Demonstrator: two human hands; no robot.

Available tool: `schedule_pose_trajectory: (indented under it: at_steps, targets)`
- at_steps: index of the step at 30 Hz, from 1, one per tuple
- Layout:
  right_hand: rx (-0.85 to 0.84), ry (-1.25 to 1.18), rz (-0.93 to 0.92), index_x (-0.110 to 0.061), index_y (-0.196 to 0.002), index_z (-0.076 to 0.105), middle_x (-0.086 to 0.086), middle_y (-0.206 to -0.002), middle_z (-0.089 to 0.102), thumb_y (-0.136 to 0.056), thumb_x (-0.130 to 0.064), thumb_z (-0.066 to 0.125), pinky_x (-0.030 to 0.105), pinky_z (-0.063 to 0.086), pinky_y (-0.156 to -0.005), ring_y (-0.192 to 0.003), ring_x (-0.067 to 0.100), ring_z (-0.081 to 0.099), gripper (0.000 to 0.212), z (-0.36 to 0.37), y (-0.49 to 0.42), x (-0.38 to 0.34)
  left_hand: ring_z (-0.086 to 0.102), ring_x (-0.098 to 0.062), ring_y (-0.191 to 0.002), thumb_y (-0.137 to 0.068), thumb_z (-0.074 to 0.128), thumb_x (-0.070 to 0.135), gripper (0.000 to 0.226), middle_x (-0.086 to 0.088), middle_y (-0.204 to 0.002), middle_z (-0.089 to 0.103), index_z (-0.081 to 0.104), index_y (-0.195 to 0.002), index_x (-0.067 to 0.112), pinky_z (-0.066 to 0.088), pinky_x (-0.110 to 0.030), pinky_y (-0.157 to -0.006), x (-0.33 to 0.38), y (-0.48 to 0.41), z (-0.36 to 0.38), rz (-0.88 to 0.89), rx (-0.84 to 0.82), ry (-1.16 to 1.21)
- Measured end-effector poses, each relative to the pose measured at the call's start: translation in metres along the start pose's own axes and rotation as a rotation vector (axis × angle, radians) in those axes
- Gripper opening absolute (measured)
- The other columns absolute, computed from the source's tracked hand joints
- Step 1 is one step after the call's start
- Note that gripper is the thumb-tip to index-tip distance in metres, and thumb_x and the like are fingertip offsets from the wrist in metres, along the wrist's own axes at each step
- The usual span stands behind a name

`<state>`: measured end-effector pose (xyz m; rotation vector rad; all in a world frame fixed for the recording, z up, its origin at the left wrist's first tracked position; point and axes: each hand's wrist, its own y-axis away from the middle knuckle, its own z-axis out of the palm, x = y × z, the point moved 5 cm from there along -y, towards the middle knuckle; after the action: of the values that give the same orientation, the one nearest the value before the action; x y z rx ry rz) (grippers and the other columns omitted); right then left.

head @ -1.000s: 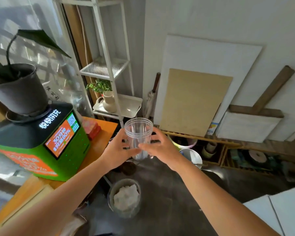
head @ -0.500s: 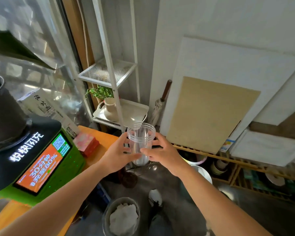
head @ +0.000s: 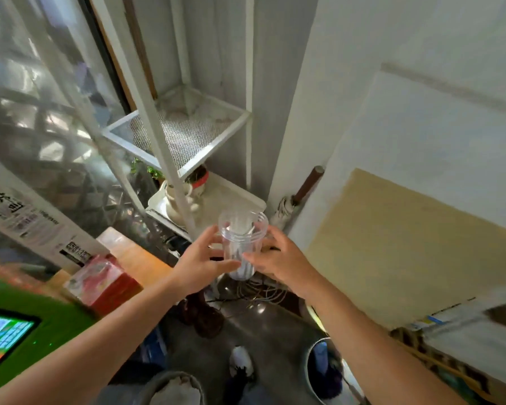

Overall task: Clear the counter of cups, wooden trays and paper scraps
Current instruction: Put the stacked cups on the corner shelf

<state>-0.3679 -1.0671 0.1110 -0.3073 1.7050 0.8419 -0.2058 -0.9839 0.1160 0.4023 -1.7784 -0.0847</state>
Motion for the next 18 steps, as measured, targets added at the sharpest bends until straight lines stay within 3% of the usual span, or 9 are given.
schedule_pose_trajectory:
  at_steps: [10,15,18]
  targets:
    - [-0.074,0.016,-0.008,-0.047,-0.133,0.05,-0.001,-0.12,0.064,-0.067,-0.043,0.087,0.041,0.06,-0.087,-0.098,0.013,0.072,0.076,-0.013,-0.043,-0.019,0.067,0.001,-0.089,-0.079,0.082,0.013,0.072,0.007,-0.113,0.061,0.045,-0.137,0.031,0.055,-0.015,-0.065,0.012,-0.033,-0.013,-0.016,0.102,-0.047]
    - [-0.085,0.06,-0.037,-0.056,-0.126,0.052,-0.007,-0.116,0.065,-0.063,-0.051,0.089,0.035,0.062,-0.079,-0.095,0.008,0.072,0.073,-0.012,-0.057,-0.02,0.065,-0.007,-0.1,-0.079,0.082,0.014,0.076,0.008,-0.115,0.06,0.042,-0.142,0.03,0.057,-0.025,-0.077,0.011,-0.039,-0.017,0.001,0.119,-0.046]
    - [-0.131,0.071,-0.027,-0.061,-0.122,0.051,-0.007,-0.118,0.064,-0.064,-0.052,0.089,0.038,0.061,-0.084,-0.098,0.012,0.072,0.07,-0.013,-0.075,-0.02,0.066,-0.01,-0.101,-0.078,0.083,0.017,0.077,0.007,-0.116,0.06,0.042,-0.141,0.032,0.057,-0.023,-0.076,0.002,-0.05,-0.019,-0.014,0.161,-0.038]
